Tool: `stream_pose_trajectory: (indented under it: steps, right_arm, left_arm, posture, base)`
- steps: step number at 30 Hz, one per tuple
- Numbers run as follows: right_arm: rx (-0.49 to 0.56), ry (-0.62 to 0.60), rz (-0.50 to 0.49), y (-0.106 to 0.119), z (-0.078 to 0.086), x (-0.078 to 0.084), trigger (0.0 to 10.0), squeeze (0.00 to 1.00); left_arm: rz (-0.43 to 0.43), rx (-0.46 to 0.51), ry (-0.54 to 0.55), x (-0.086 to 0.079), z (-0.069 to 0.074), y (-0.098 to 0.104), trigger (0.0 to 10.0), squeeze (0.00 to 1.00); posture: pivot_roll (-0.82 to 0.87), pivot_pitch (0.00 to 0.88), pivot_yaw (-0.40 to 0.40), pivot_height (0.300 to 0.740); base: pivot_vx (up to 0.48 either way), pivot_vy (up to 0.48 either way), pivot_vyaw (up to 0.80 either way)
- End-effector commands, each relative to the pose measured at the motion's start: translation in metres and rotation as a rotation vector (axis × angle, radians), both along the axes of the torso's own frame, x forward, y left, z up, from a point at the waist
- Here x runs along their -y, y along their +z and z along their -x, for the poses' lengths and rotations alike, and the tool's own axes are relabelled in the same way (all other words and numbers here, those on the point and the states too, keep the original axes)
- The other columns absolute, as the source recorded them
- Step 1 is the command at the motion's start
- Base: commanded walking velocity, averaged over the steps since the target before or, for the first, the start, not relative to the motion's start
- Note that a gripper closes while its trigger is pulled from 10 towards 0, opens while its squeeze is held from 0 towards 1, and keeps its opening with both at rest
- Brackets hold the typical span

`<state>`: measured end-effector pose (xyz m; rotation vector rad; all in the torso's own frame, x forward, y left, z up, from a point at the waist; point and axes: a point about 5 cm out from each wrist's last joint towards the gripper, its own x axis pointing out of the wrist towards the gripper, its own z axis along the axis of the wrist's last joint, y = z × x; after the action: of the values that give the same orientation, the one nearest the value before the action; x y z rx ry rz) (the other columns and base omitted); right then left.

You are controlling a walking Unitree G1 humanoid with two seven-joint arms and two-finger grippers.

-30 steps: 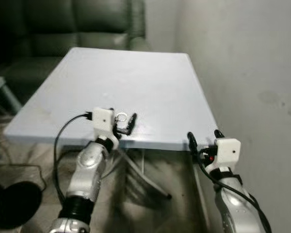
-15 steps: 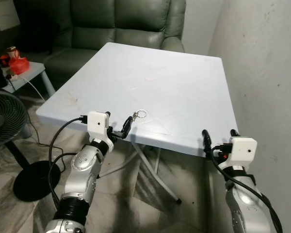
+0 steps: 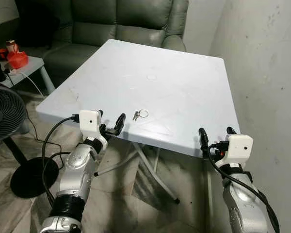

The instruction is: Hang keys on a hook

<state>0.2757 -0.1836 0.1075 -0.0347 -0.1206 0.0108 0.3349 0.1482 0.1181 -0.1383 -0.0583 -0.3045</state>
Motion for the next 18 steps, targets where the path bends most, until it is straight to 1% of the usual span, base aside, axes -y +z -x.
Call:
stream_pose_trajectory:
  steps: [1, 7, 18]
  right_arm:
    - [-0.004, -0.002, 0.008, 0.0005, 0.0009, 0.0027, 10.0, 0.0]
    - [-0.011, -0.002, 0.006, -0.0018, 0.0035, 0.0023, 10.0, 0.0]
    - [-0.017, -0.008, 0.002, -0.004, 0.007, 0.0018, 10.0, 0.0]
  left_arm:
    - [-0.001, 0.005, -0.006, 0.0005, -0.0024, 0.0019, 10.0, 0.0]
    - [-0.001, 0.001, -0.005, 0.0007, -0.0026, 0.0018, 10.0, 0.0]
    - [-0.003, -0.003, -0.014, 0.0001, -0.0031, 0.0015, 10.0, 0.0]
  posture:
    - [-0.1, 0.0, -0.072, 0.74]
    - [-0.1, 0.0, -0.07, 0.74]
    - [-0.1, 0.0, -0.058, 0.74]
  base:
    - [0.0, 0.27, 0.0]
    - [0.0, 0.334, 0.0]
    - [0.0, 0.467, 0.0]
